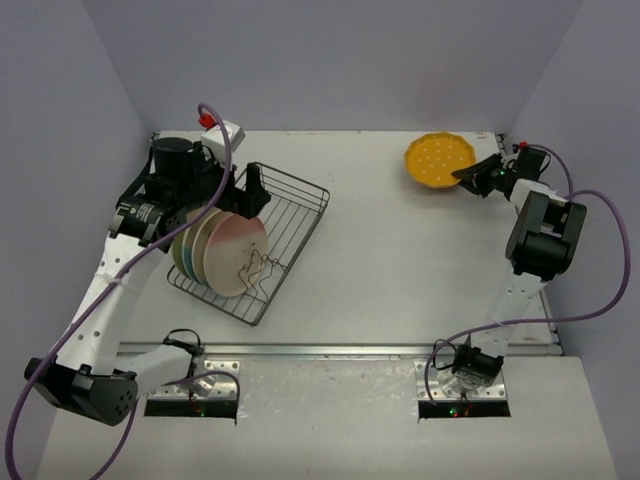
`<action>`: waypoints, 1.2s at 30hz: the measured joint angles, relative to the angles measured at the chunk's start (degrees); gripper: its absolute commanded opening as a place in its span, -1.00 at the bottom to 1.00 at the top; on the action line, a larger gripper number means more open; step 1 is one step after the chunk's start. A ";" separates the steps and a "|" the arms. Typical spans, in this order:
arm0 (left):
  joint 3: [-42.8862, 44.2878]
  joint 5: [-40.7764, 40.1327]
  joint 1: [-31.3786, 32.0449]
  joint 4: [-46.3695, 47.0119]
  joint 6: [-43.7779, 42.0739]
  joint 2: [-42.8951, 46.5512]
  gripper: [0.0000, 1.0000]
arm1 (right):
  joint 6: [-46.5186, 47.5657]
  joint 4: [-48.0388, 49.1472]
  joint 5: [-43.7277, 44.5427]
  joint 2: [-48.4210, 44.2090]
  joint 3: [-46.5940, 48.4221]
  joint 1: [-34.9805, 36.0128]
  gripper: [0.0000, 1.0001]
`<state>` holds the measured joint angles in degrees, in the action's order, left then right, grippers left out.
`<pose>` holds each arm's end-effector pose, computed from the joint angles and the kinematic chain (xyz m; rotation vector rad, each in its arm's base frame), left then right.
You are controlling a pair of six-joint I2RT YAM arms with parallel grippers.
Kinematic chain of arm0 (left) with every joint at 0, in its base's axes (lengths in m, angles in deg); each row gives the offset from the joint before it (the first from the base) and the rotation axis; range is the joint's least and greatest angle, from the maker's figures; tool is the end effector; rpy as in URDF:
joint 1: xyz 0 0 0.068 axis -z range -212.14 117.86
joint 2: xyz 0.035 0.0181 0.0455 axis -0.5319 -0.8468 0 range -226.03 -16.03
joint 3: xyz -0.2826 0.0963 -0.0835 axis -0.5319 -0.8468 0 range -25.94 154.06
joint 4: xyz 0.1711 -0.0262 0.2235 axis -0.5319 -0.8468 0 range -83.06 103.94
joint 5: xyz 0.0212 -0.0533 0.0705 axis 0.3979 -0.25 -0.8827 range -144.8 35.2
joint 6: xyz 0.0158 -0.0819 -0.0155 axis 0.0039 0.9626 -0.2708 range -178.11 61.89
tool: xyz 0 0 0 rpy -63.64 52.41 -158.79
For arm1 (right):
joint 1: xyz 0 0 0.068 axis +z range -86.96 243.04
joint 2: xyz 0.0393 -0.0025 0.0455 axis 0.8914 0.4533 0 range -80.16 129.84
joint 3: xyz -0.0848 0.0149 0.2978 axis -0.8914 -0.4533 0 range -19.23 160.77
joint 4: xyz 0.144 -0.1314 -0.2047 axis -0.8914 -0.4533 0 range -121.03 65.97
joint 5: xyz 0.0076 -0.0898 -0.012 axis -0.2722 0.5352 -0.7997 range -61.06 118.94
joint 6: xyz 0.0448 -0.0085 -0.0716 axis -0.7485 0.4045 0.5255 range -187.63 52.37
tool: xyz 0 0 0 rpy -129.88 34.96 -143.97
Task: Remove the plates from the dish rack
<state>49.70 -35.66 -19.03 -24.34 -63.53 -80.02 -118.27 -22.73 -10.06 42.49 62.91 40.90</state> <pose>0.2540 -0.0841 0.4332 0.5334 1.9626 -0.4241 0.5064 -0.1555 0.1564 1.0264 2.0273 1.0308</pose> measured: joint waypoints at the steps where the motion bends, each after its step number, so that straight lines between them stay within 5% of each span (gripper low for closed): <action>1: -0.34 -0.29 0.00 0.29 0.09 -0.12 1.00 | -0.55 0.28 0.10 1.33 1.39 -0.03 -1.00; 16: -3.84 -2.92 0.00 3.04 0.94 -0.72 1.00 | -4.64 -0.02 6.39 9.57 9.12 0.13 -1.00; 18: -4.24 -3.01 0.00 3.51 0.97 -0.79 1.00 | -4.62 -0.17 7.55 9.58 9.44 0.15 -0.80; 21: -4.76 -3.11 0.00 3.87 1.00 -0.98 1.00 | -4.14 -1.43 9.43 9.69 10.07 0.15 -0.09; 26: -5.30 -3.34 0.00 3.82 1.00 -1.02 1.00 | -2.13 -4.02 10.65 10.28 13.06 0.29 0.64; 36: -5.32 -6.44 0.00 2.97 0.90 0.51 1.00 | 14.32 -14.12 22.07 9.79 19.61 5.75 0.97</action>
<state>44.38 -42.10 -19.03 -21.37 -62.63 -79.51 -103.95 -36.85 12.00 52.28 82.52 46.65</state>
